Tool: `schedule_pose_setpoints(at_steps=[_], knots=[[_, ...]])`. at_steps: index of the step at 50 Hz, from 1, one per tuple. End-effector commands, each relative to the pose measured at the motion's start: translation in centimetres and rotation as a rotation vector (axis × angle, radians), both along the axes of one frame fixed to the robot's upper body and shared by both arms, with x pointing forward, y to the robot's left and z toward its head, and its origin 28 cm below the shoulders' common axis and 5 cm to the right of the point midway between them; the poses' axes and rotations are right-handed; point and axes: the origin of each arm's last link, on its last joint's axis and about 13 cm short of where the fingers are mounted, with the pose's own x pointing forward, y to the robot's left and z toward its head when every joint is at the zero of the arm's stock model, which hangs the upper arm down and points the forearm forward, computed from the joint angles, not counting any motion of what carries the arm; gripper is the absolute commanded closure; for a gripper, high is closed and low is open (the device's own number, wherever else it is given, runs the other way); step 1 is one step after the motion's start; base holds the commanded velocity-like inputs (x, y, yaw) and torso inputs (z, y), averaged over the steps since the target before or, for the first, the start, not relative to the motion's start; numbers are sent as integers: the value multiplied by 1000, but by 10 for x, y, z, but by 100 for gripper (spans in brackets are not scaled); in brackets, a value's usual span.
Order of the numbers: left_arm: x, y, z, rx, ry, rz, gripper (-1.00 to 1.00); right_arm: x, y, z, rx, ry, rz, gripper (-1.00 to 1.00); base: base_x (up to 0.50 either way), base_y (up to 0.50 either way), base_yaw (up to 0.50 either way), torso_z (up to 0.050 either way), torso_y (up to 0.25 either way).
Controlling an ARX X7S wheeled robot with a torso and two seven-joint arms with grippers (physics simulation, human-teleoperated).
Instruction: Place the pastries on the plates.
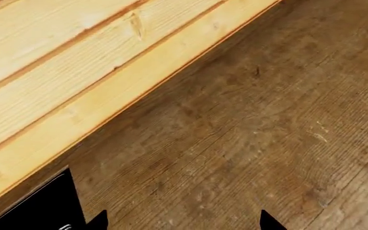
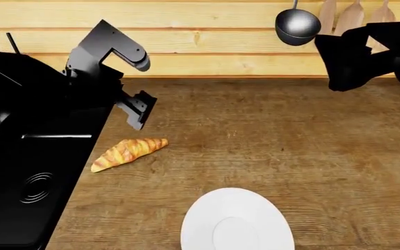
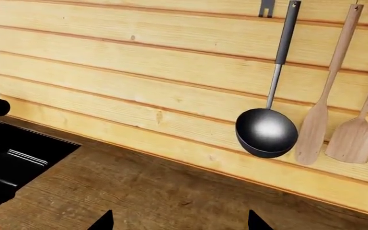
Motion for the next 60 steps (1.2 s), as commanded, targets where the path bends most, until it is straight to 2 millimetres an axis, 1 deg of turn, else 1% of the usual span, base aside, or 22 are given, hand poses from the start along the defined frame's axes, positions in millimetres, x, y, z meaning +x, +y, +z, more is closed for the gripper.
schedule_pose_setpoints(at_steps=[1, 2, 3, 6, 11, 14, 16, 22, 27, 30, 32, 33, 37, 39, 42, 48, 50, 52, 53, 55, 56, 60], knots=[[-2, 3, -3, 69, 82, -104, -100, 0, 0, 0, -7, 4, 9, -100, 0, 0, 0, 0, 0], [-1, 6, -3, 67, 87, -96, -100, 0, 0, 0, -4, 4, 11, -100, 0, 0, 0, 0, 0], [-1, 5, -4, 65, 88, -97, -100, 0, 0, 0, -5, 4, 12, -100, 0, 0, 0, 0, 0], [-1, 8, -4, 97, 112, -149, -100, 0, 0, 0, -7, 12, 15, -100, 0, 0, 0, 0, 0], [-2, 11, -5, 104, 132, -168, -100, 0, 0, 0, -6, 12, 17, -100, 0, 0, 0, 0, 0], [-1, 13, -4, 116, 132, -150, -100, 0, 0, 0, -8, 8, 17, -100, 0, 0, 0, 0, 0], [-3, 19, -2, 111, 134, -169, -100, 0, 0, 0, -1, -4, 23, -100, 0, 0, 0, 0, 0], [-7, 14, -16, 129, 175, -184, -100, 0, 0, 0, -3, 9, 22, -100, 0, 0, 0, 0, 0], [-2, 18, -27, 136, 200, -171, -100, 0, 0, 0, 11, 2, 19, -100, 0, 0, 0, 0, 0], [0, 15, -33, 129, 211, -155, -100, 0, 0, 0, 8, 1, 24, -100, 0, 0, 0, 0, 0], [0, 19, -35, 129, 215, -154, -100, 0, 0, 0, 9, 5, 27, -100, 0, 0, 0, 0, 0], [-1, 14, -40, 129, 224, -159, -100, 0, 0, 0, 7, 10, 27, -100, 0, 0, 0, 0, 0], [3, 18, -43, 131, 235, -166, -100, 0, 0, 0, 12, 13, 28, -100, 0, 0, 0, 0, 0], [5, 16, -48, 158, 224, -169, -100, 0, 0, 0, 11, 17, 26, -100, 0, 0, 0, 0, 0], [6, 12, -51, 153, 234, -166, -100, 0, 0, 0, 13, 14, 25, -100, 0, 0, 0, 0, 0], [17, 18, -57, 151, 238, -116, -100, 0, 0, 0, 13, 23, 21, -100, 0, 0, 0, 0, 0], [16, 17, -63, 154, 252, -107, -100, 0, 0, 0, 13, 26, 25, -100, 0, 0, 0, 0, 0], [17, 23, -64, 162, 261, -108, -100, 0, 0, 0, 12, 25, 25, -100, 0, 0, 0, 0, 0], [16, 21, -66, 161, 262, -109, -100, 0, 0, 0, 11, 25, 25, -100, 0, 0, 0, 0, 0], [15, 23, -67, 157, 276, -108, -100, 0, 0, 0, 10, 25, 25, -100, 0, 0, 0, 0, 0], [12, 17, -70, 159, 281, -116, -100, 0, 0, 0, 10, 26, 26, -100, 0, 0, 0, 0, 0], [13, 19, -70, 145, 302, -114, -100, 0, 0, 0, 13, 26, 24, -100, 0, 0, 0, 0, 0]])
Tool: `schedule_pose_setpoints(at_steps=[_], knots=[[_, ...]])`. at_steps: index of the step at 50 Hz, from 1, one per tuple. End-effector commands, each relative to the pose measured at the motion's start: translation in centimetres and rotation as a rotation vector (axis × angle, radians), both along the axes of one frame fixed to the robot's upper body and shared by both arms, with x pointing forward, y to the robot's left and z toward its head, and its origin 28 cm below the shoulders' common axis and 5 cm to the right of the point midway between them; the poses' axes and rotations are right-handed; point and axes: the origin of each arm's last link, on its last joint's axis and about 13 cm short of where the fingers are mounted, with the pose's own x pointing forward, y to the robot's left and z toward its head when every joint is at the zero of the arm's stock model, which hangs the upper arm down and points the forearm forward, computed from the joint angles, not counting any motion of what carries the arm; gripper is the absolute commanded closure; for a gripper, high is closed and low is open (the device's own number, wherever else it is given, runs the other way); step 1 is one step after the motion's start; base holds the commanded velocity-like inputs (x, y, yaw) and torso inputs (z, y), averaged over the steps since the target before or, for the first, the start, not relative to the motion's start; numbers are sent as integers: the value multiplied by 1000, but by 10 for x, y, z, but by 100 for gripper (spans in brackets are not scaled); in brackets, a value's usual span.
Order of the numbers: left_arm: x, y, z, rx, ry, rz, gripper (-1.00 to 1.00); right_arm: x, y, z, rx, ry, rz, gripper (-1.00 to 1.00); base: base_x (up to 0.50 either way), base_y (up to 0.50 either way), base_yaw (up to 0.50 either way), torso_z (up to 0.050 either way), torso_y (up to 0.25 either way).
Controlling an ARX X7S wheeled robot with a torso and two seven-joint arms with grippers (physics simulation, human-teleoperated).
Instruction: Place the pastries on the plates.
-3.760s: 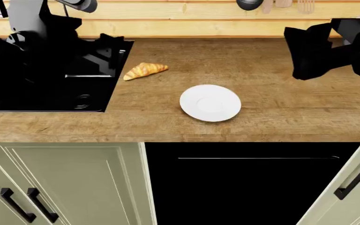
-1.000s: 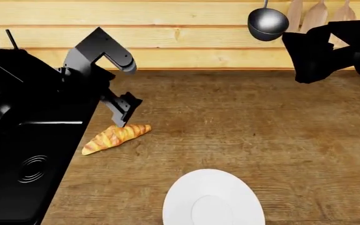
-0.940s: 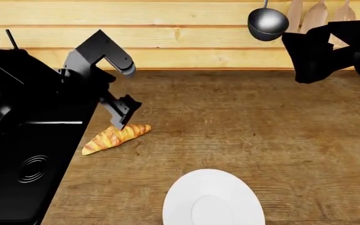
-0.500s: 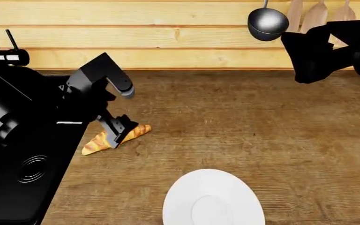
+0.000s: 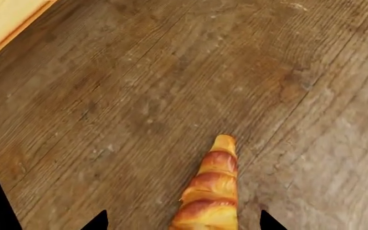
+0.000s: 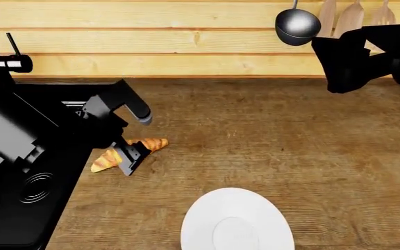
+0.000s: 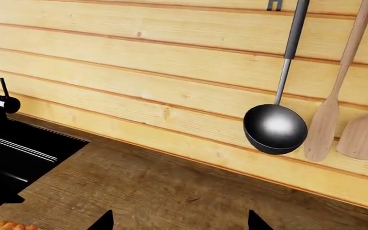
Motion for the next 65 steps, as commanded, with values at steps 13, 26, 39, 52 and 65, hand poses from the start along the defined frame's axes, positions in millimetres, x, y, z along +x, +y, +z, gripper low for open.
schedule_pose_setpoints(at_steps=[13, 26, 39, 52, 65], knots=[[-1, -2, -20, 7, 107, 27, -100, 0, 0, 0, 3, 7, 1, -100, 0, 0, 0, 0, 0], [3, -1, -12, -24, 95, 64, 100, 0, 0, 0, 4, 4, -4, -100, 0, 0, 0, 0, 0], [-9, -6, 7, -47, 31, 22, 100, 0, 0, 0, -5, 4, 2, -100, 0, 0, 0, 0, 0], [-38, -20, 40, -76, -96, -117, 100, 0, 0, 0, -15, 2, 3, -100, 0, 0, 0, 0, 0], [-88, -61, 46, -58, -149, -380, 100, 0, 0, 0, -19, -9, 15, -100, 0, 0, 0, 0, 0]])
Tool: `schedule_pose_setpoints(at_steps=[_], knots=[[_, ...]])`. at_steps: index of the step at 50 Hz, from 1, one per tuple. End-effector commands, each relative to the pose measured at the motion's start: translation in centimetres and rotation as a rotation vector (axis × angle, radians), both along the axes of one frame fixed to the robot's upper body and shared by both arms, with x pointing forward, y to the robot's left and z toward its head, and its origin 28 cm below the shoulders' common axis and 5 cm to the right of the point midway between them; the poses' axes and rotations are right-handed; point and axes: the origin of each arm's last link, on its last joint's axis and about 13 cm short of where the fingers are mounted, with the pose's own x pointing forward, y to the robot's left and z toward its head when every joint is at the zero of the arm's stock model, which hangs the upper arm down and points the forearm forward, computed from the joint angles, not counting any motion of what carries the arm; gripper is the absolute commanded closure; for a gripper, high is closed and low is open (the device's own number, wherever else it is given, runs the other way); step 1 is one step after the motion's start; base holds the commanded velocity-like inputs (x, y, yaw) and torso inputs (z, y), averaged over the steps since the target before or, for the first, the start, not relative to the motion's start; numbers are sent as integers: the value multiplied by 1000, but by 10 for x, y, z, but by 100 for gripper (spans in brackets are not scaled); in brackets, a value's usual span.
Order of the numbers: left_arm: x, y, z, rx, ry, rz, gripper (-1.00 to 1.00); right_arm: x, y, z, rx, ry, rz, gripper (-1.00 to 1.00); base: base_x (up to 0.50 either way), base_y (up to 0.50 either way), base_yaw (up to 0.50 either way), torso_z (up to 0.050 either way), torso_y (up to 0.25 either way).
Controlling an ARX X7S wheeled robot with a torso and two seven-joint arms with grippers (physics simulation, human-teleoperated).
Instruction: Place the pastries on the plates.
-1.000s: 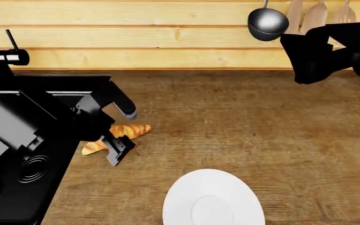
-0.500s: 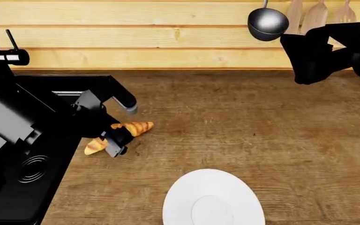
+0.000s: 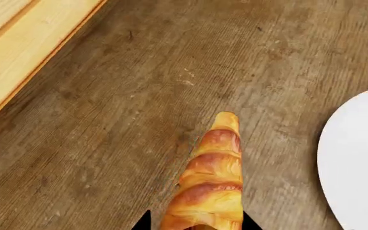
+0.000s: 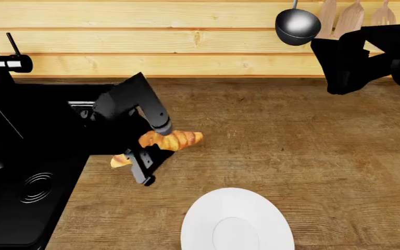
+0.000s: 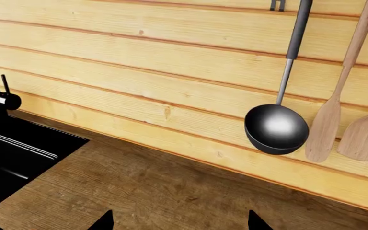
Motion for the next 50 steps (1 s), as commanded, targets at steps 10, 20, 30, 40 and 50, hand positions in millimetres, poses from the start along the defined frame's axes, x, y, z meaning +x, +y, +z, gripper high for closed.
schedule_pose_setpoints(at_steps=[10, 20, 30, 40, 50], knots=[[-54, -44, 15, -8, -116, -234, 100, 0, 0, 0, -14, -20, 15, -100, 0, 0, 0, 0, 0], [-68, -62, 11, -30, -97, -311, 100, 0, 0, 0, -13, -7, 16, -100, 0, 0, 0, 0, 0], [-71, -78, -5, -75, -58, -345, 100, 0, 0, 0, -9, -12, 19, -100, 0, 0, 0, 0, 1], [-83, -89, -7, -80, -41, -395, 100, 0, 0, 0, -3, -1, 29, -100, 0, 0, 0, 0, 0], [-91, -99, -15, -96, -22, -429, 100, 0, 0, 0, 3, 3, 29, -100, 0, 0, 0, 0, 0]])
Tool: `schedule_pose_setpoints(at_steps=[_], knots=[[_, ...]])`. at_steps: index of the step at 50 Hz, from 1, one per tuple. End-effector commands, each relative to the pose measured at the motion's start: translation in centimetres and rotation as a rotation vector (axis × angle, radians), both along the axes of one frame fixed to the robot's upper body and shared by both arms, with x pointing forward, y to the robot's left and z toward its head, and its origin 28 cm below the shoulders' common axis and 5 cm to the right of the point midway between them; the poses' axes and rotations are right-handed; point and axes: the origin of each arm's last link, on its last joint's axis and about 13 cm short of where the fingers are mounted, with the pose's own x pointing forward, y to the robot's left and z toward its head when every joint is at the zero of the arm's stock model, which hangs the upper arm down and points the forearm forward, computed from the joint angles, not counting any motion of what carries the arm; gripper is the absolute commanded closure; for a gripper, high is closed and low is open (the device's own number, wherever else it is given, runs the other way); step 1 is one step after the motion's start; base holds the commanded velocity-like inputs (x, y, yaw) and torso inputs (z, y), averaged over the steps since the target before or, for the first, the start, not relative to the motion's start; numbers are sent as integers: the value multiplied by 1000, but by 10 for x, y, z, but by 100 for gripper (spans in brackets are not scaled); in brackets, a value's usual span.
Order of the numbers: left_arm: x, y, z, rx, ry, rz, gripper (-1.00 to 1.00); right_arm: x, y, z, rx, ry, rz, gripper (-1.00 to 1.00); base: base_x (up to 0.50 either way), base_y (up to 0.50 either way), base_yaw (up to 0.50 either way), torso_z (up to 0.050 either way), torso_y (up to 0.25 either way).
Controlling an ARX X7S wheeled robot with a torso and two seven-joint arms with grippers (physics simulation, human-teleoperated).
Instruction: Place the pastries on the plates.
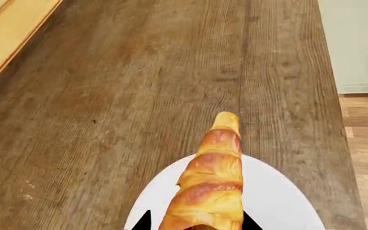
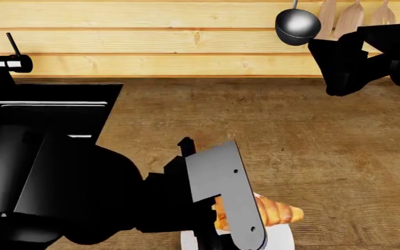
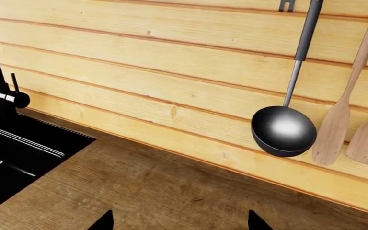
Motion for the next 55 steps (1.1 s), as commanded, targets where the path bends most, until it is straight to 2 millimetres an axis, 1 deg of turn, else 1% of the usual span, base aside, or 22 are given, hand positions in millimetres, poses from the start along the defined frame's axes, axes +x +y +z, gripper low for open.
schedule_pose_setpoints(at_steps=[1, 5, 11, 16, 17, 26, 33, 48, 50, 51, 55], knots=[[-12, -12, -8, -15, 25, -47, 100, 0, 0, 0, 6, 6, 5, -100, 0, 0, 0, 0, 0], [-15, -14, -18, -1, 46, -58, 100, 0, 0, 0, 8, 9, 7, -100, 0, 0, 0, 0, 0], [-16, -14, -27, 11, 79, -53, 100, 0, 0, 0, 11, 7, 6, -100, 0, 0, 0, 0, 0], [-21, -14, -33, 25, 92, -65, 100, 0, 0, 0, 15, 9, 7, -100, 0, 0, 0, 0, 0], [-21, -11, -35, 30, 90, -64, 100, 0, 0, 0, 15, 10, 6, -100, 0, 0, 0, 0, 0], [-21, -12, -39, 37, 100, -53, 100, 0, 0, 0, 19, 4, 4, -100, 0, 0, 0, 0, 1], [-11, -14, -34, 10, 96, -35, 100, 0, 0, 0, 29, 7, 1, -100, 0, 0, 0, 0, 0], [-9, -12, -44, 21, 84, -28, 100, 0, 0, 0, 35, 23, 5, -100, 0, 0, 0, 0, 0], [-10, -14, -45, 20, 87, -33, 100, 0, 0, 0, 33, 23, 5, -100, 0, 0, 0, 0, 0], [-11, -13, -46, 22, 90, -34, -100, 0, 0, 0, 33, 24, 5, -100, 0, 0, 0, 0, 0], [-12, -14, -47, 32, 88, -40, -100, 0, 0, 0, 34, 24, 6, -100, 0, 0, 0, 0, 0]])
